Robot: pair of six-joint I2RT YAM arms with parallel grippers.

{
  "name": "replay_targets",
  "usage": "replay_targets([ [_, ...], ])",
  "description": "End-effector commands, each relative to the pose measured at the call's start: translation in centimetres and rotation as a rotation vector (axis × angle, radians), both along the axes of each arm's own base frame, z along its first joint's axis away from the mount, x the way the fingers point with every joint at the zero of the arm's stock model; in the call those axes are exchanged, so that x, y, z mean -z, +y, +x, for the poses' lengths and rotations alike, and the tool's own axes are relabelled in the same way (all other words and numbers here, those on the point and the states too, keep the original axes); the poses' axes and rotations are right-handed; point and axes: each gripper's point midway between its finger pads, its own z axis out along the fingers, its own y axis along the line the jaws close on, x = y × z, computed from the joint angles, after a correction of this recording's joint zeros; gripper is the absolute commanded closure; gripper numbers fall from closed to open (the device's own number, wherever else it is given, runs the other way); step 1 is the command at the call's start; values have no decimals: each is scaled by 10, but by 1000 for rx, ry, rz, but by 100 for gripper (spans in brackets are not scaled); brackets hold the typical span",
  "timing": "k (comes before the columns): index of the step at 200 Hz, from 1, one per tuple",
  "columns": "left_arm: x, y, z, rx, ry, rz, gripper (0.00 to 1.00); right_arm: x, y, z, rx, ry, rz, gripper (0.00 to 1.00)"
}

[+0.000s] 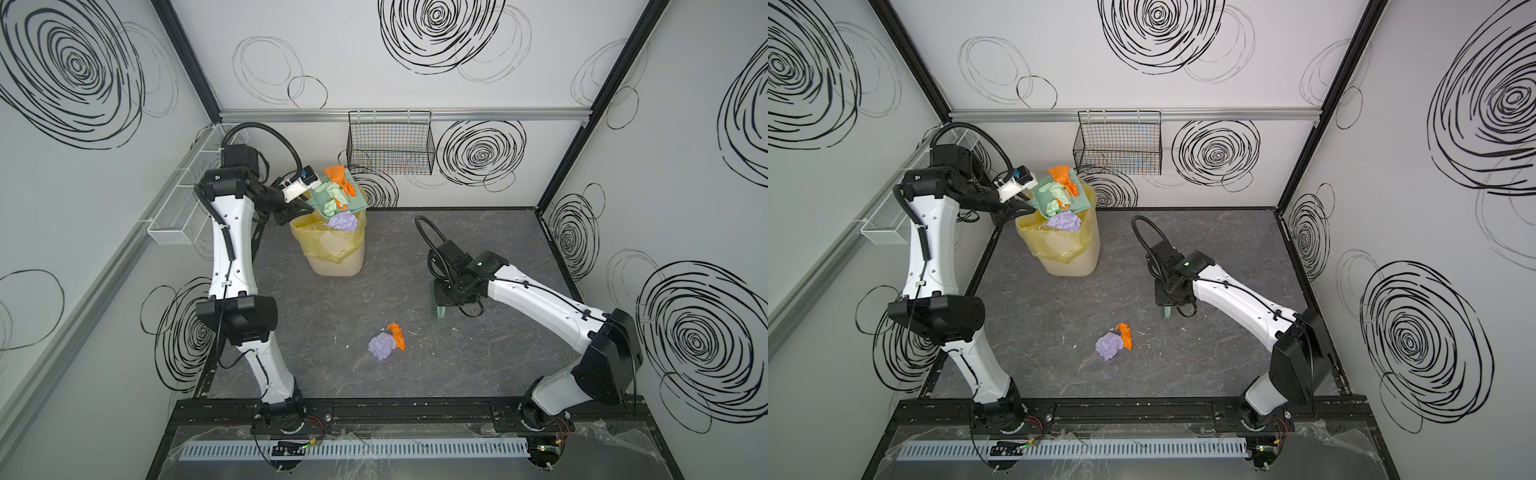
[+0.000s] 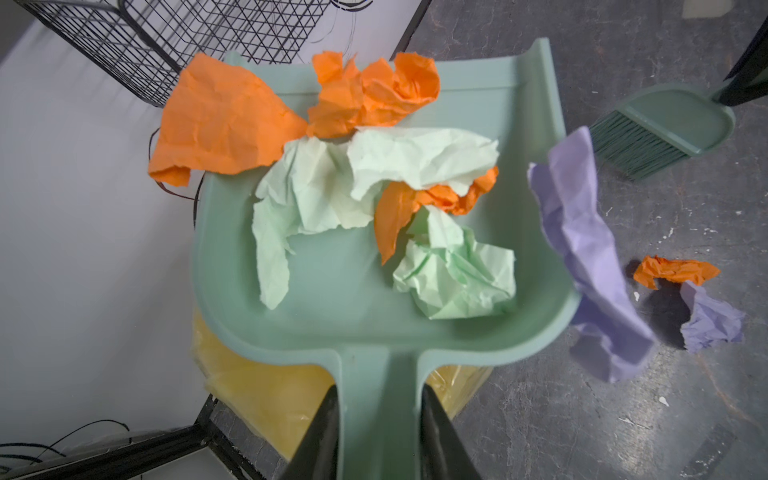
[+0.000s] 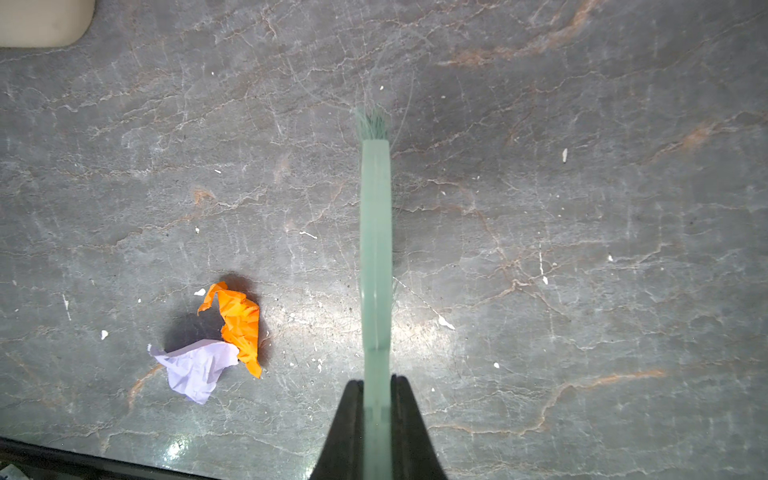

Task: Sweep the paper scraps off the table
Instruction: 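Carry the full dustpan with the left gripper over the bin and tip it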

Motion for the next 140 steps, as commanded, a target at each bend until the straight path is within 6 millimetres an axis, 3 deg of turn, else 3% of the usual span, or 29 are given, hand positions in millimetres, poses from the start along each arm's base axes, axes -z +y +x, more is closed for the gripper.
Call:
replay_targets([
  [1,2,7,5,-22,24,-46,100,-8,-1,2,-3,-37,24,100],
  [40,7,27,17,-66,25,-55,100,-3,0,0,-8,-26,26,100],
  [81,17,36,22,-81,38,-34,100,-2,3,2,-12,-28,35,100],
  [140,37,48,34,-90,46,114,100,0,4,1,-10,-29,42,100],
])
